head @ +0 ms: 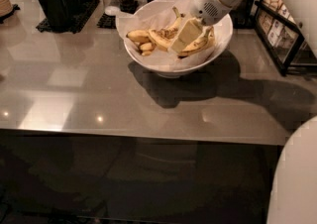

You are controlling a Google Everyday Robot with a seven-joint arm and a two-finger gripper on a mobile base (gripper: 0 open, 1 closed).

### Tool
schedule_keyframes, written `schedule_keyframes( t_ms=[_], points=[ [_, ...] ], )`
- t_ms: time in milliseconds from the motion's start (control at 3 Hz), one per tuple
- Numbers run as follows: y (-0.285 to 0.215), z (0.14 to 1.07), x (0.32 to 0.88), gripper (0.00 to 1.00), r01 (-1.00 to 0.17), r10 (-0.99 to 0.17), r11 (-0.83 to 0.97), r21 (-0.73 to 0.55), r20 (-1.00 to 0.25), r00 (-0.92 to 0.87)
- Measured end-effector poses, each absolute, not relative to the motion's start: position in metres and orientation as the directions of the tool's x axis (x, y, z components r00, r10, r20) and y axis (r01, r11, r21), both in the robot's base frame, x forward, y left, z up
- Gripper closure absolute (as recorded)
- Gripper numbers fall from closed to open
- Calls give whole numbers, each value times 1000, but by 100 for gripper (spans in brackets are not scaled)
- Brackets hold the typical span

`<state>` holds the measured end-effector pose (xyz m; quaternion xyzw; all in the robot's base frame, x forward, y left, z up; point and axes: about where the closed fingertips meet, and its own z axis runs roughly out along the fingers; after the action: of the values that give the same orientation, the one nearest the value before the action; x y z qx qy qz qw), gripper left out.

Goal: Pick banana from white bowl

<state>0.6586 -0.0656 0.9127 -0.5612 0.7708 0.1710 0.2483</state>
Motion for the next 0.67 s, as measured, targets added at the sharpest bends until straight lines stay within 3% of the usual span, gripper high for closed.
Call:
schedule_keyframes(
  t_ms=[333, 667],
  points=[
    [-74, 896, 655, 34, -937, -765, 350, 6, -575, -289],
    [-81, 882, 649, 33, -924, -753, 381, 27, -571, -327]
  ],
)
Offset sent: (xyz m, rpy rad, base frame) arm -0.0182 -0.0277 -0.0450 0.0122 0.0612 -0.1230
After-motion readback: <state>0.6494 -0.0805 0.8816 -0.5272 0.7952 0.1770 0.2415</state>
